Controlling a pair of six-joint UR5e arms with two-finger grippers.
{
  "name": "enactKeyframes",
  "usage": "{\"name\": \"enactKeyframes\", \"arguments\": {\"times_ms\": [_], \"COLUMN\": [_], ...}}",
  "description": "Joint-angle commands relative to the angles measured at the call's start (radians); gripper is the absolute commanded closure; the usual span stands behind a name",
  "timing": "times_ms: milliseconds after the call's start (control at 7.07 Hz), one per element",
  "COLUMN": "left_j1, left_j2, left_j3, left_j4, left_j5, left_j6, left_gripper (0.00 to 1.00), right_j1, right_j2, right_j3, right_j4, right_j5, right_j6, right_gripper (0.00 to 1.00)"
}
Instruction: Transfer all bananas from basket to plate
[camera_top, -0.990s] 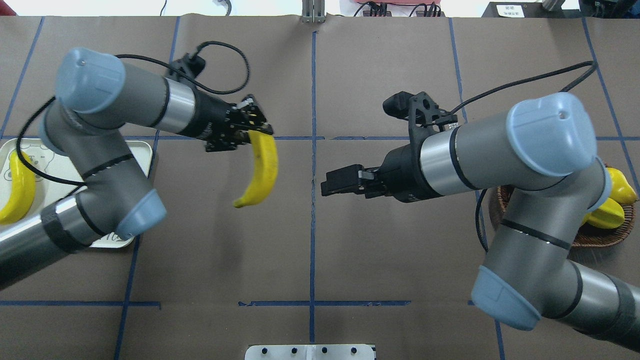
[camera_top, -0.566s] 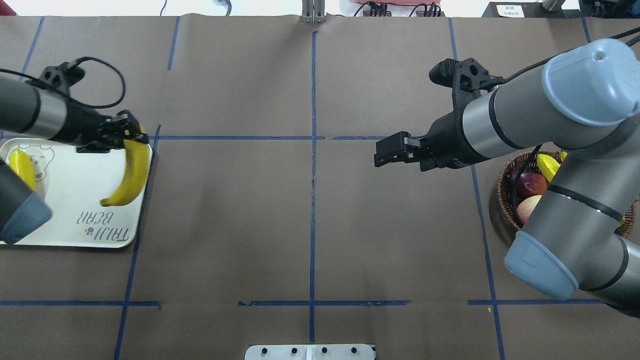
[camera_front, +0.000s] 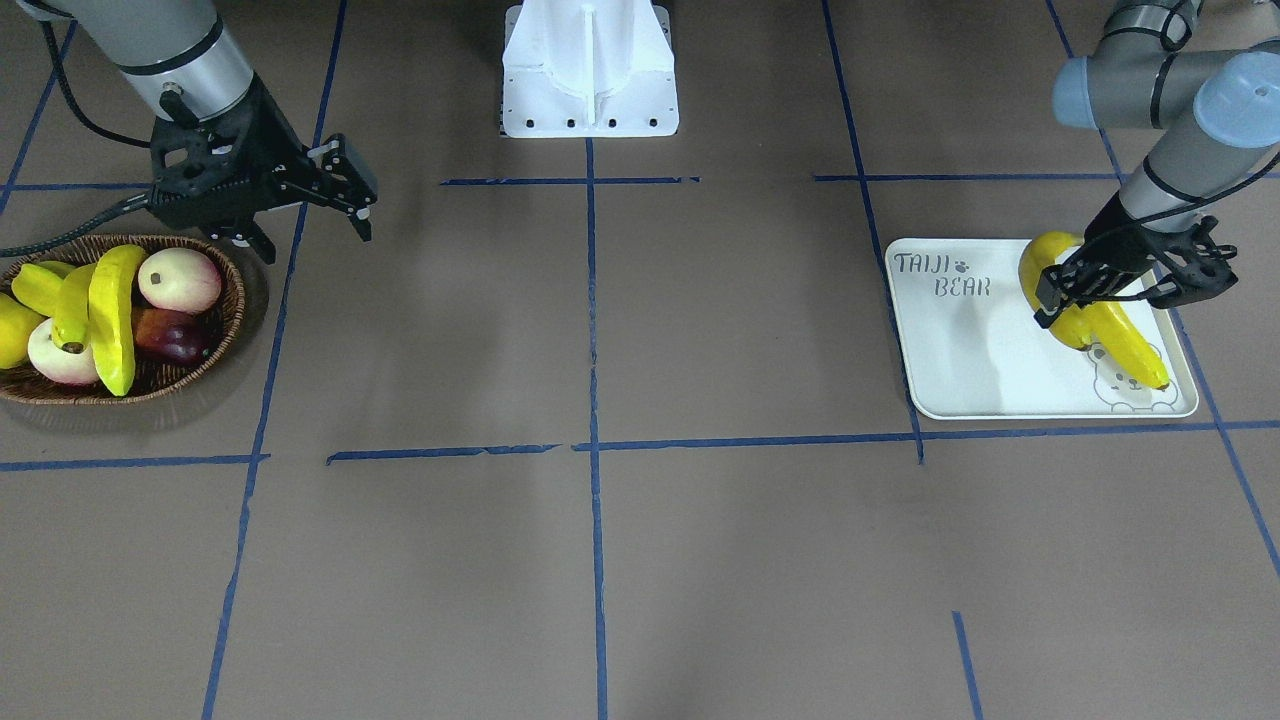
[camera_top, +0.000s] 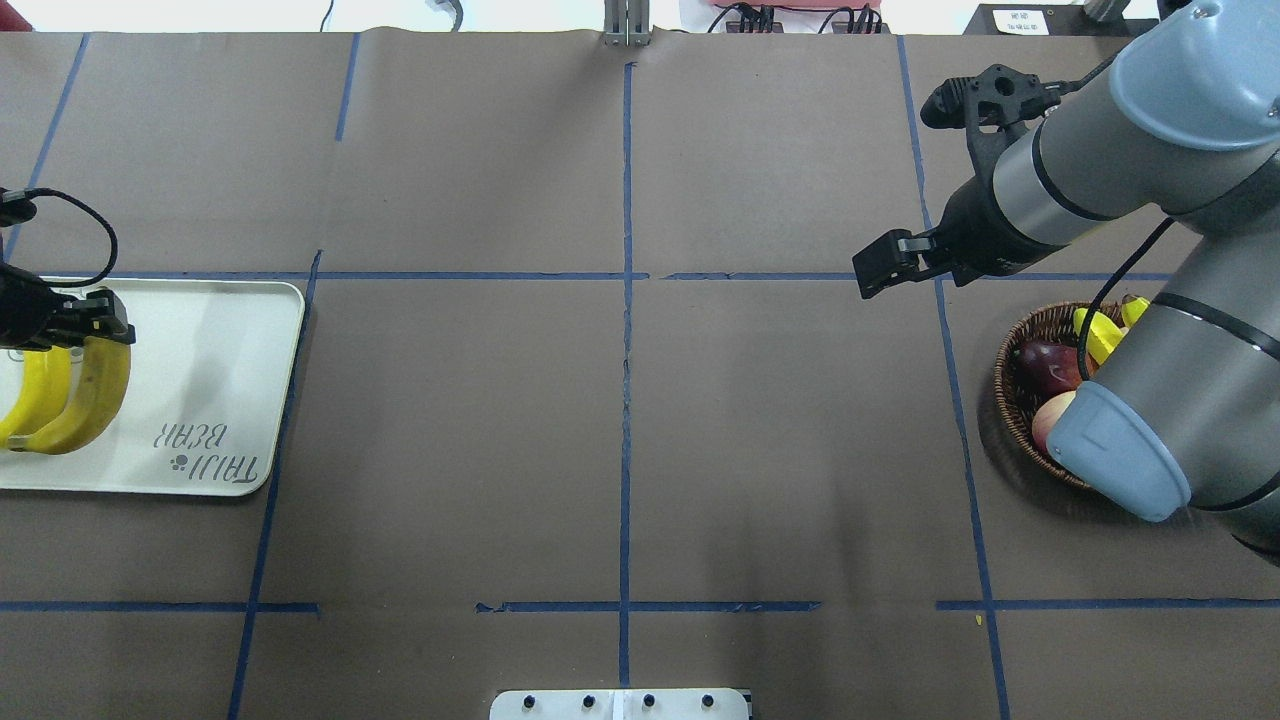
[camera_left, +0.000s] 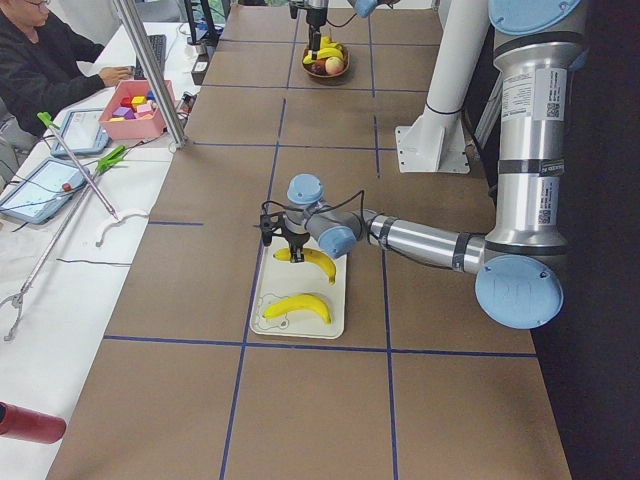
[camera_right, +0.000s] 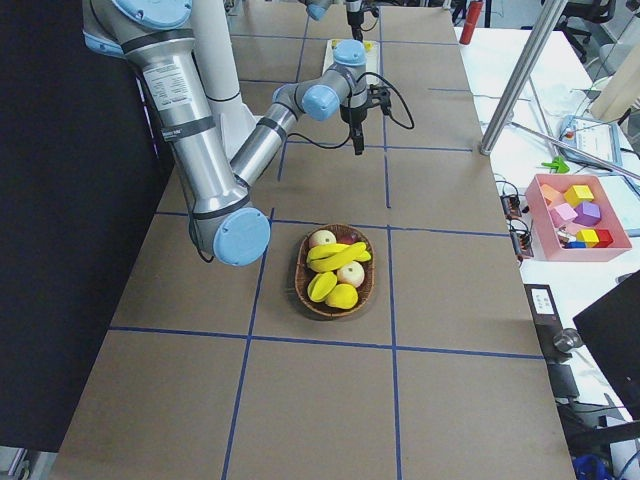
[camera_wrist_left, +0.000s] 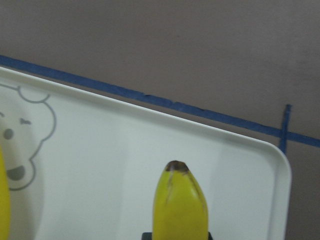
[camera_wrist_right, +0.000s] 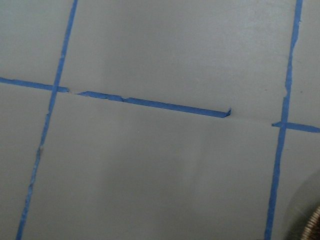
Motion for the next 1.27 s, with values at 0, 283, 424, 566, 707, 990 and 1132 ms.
{"name": "enactKeyframes", "arguments": {"times_ms": [0, 283, 424, 566, 707, 990, 1132], "left_j1": [0.001, 0.004, 0.004, 0.004, 0.004, 0.001, 0.001], "left_j2": [0.007, -0.010, -0.013, -0.014, -0.014, -0.066, -0.111], "left_j3": [0.017, 0.034, 0.034, 0.033, 0.008, -0.073, -0.126], "left_j4": [0.008, 0.008, 0.010, 0.010, 0.011, 0.128, 0.246], "left_j5": [0.020, 0.020, 0.019, 0.017, 0.007, -0.074, -0.075], "left_j6": [0.010, 0.011, 0.010, 0.010, 0.008, -0.002, -0.004], "left_gripper": [0.87, 0.01, 0.01, 0.01, 0.01, 0.01, 0.01], "right_j1": [0.011, 0.034, 0.037, 0.038, 0.075, 0.116, 0.130], "right_j2": [-0.002, -0.008, -0.009, -0.035, -0.064, -0.222, -0.283], "right_j3": [-0.038, -0.039, -0.040, -0.040, -0.031, 0.041, 0.079], "right_j4": [-0.002, -0.003, -0.005, -0.003, -0.003, 0.003, 0.003], "right_j5": [-0.002, 0.007, 0.010, 0.010, 0.023, 0.086, 0.090], "right_j6": [-0.032, -0.057, -0.059, -0.074, -0.119, -0.217, -0.238], "right_gripper": [0.00, 0.00, 0.00, 0.00, 0.00, 0.00, 0.00]}}
